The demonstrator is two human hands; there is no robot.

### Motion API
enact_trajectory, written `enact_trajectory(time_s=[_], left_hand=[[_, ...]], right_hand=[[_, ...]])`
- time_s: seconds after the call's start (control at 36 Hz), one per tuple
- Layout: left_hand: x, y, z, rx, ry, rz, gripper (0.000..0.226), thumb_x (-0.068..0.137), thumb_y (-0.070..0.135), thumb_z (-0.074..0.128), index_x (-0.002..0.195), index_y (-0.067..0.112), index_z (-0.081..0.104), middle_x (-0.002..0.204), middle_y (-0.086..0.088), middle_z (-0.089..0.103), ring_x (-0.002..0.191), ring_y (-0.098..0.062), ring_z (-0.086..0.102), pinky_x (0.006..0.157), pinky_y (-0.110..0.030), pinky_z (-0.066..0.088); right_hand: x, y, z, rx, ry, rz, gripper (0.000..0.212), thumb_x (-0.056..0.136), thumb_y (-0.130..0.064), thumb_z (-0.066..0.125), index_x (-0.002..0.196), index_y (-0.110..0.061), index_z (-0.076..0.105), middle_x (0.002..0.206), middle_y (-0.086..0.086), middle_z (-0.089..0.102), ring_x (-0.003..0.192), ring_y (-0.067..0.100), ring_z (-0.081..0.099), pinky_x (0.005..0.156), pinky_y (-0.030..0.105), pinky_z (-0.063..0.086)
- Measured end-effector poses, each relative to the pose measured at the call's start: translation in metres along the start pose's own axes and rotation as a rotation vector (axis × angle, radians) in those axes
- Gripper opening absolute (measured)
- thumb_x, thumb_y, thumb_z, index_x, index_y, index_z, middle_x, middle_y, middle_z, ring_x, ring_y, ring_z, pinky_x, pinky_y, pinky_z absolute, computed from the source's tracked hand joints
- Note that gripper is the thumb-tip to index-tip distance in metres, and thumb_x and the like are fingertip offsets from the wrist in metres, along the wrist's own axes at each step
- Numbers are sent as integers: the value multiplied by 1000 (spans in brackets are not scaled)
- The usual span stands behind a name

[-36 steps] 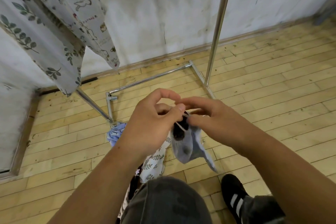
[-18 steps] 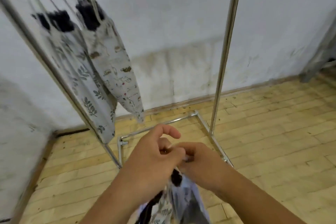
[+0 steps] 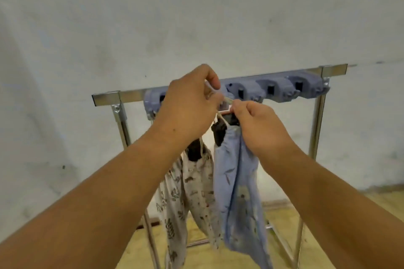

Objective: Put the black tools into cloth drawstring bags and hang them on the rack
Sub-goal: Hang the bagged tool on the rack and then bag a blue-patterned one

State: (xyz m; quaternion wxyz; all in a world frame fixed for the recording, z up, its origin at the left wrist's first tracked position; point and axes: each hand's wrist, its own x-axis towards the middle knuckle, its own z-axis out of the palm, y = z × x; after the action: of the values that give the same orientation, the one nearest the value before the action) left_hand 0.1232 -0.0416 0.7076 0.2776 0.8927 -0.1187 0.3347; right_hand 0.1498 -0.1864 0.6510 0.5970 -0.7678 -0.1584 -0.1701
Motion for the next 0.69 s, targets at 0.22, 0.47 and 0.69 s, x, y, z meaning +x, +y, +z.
enact_trajectory(time_s=[0.22,0.47,0.69], left_hand=[[11,-30,57,185,-9,37,15,100,5,53,104,19,58,88,-6,68,69,-21,61,63,-43,55],[-169,-68,95,-320,15,-148,10,101,27,62,106,35,60,93,12,70,72,-12,68,60,-33,58],[-409,-205,255,-343,-437,-819,15,103,29,59,97,42,63,95,20,73,78,-9,70,65,-29,59]], right_hand=[[27,45,23,10,93,100,47,108,-29,46,65,-11,47,58,0,43,41,7,37,47,20,32],[-79,154,40,22,242,-63,29,99,-36,65,125,-25,60,121,-7,65,110,1,62,89,25,55],[-265,376,76,-219,109,476,26,92,-36,72,110,-33,54,116,-6,57,103,17,58,91,46,54]])
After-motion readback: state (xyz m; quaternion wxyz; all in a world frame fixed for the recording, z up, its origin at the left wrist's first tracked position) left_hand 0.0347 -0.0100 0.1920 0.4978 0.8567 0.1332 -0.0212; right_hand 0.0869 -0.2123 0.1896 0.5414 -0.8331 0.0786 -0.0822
